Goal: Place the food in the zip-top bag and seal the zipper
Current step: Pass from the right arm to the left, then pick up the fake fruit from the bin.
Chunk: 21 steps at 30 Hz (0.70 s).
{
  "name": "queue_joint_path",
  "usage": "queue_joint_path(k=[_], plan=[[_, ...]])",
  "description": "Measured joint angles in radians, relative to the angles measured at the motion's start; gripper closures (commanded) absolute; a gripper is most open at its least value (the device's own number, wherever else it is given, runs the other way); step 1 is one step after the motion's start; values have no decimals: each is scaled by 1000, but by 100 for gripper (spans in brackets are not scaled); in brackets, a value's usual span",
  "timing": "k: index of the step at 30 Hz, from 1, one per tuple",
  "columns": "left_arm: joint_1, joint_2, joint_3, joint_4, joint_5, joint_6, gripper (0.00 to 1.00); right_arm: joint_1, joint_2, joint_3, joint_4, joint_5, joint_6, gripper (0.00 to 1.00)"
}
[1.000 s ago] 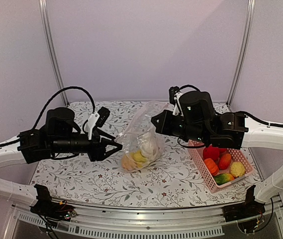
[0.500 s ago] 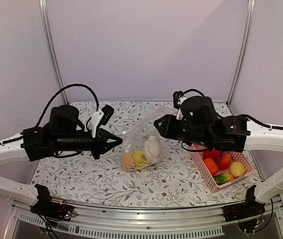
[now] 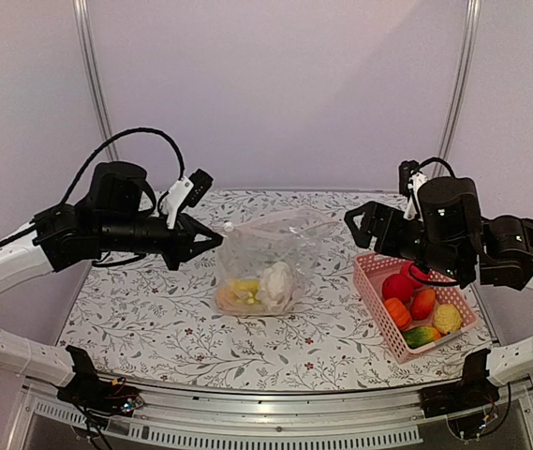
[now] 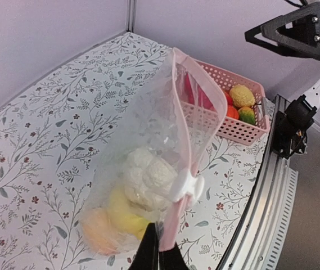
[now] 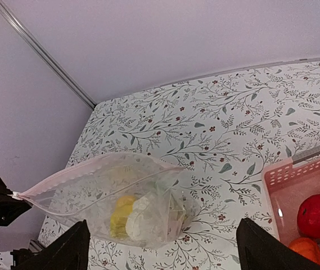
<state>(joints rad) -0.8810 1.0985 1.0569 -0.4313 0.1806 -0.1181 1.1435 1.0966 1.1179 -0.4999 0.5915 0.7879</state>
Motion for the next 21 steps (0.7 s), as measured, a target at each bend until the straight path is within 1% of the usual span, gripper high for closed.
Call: queue_joint_path(k=[4,7,11,13,16,21], plan=[[68,22,15,-41,34,41,100,-30,-86,-25,-71,35,-3,1],[93,30,15,-65,36,63,100,-84,-111,-54,-115,45,0,1],[97,26,10,-68,40,75,100,-188,-126,-102,-179,36,6,1],[97,19,3,-69,45,78,100,-246,-134,-127,-197,14,8,1],[98,-5,-10,-71,43,83,100,-369,-140,-175,-221,-47,10,1],[98,-57,-11,-90,12,92,100,-495,-99,-252,-247,-129,18,1]])
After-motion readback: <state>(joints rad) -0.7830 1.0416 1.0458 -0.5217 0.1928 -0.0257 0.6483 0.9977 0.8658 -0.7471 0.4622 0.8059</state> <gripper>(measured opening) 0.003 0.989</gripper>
